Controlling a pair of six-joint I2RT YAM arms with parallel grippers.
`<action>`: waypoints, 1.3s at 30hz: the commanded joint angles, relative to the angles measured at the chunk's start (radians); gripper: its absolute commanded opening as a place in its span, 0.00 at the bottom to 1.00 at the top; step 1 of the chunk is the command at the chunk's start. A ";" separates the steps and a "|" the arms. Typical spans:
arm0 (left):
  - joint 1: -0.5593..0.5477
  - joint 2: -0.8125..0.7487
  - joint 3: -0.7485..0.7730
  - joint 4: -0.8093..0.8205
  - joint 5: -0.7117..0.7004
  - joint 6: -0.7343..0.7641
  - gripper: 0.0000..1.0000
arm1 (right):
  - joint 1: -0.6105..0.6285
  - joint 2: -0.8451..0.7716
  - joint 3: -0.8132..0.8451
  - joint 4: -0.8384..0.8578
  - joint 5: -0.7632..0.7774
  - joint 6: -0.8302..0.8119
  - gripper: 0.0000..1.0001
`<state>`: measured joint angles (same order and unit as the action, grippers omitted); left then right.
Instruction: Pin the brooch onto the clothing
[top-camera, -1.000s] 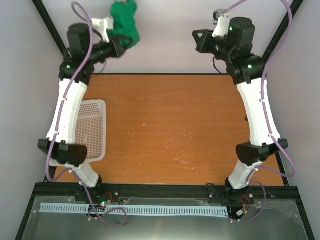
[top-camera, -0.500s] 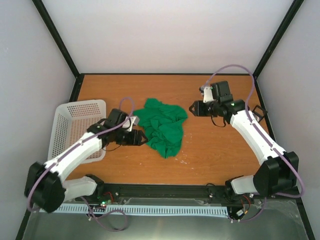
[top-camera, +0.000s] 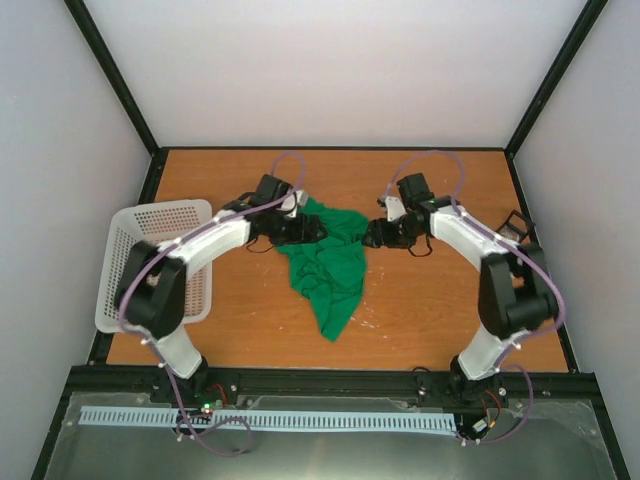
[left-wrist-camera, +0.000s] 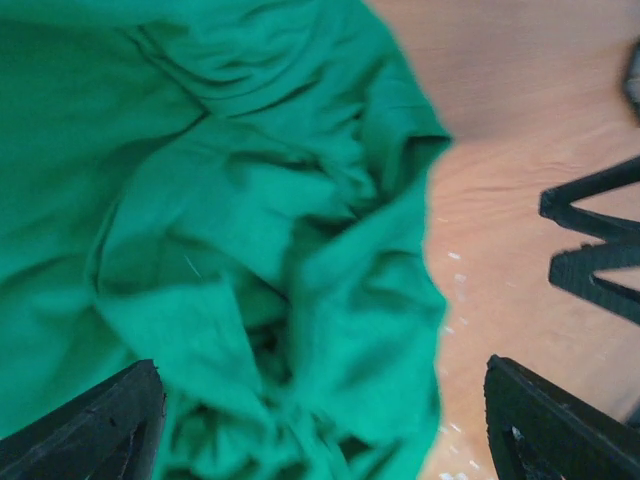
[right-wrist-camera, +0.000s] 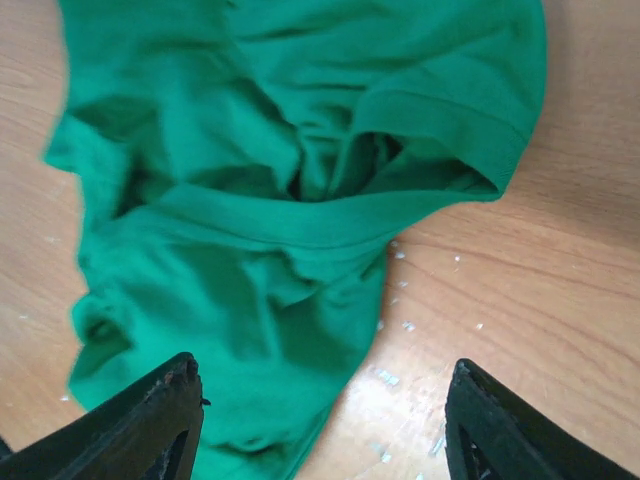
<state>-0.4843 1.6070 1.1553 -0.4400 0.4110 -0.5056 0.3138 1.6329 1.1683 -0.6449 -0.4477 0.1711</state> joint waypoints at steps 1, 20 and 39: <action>0.004 0.222 0.192 -0.122 -0.031 0.059 0.87 | -0.014 0.179 0.094 -0.014 -0.058 0.021 0.66; -0.011 0.274 0.202 -0.126 0.098 0.155 0.76 | -0.049 0.426 0.188 0.073 -0.241 0.167 0.52; -0.066 0.409 0.284 -0.137 0.211 0.203 0.59 | -0.100 0.421 0.116 0.206 -0.285 0.275 0.42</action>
<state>-0.5316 2.0174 1.4212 -0.5697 0.5388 -0.3199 0.2298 2.0483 1.2930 -0.4801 -0.7231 0.4229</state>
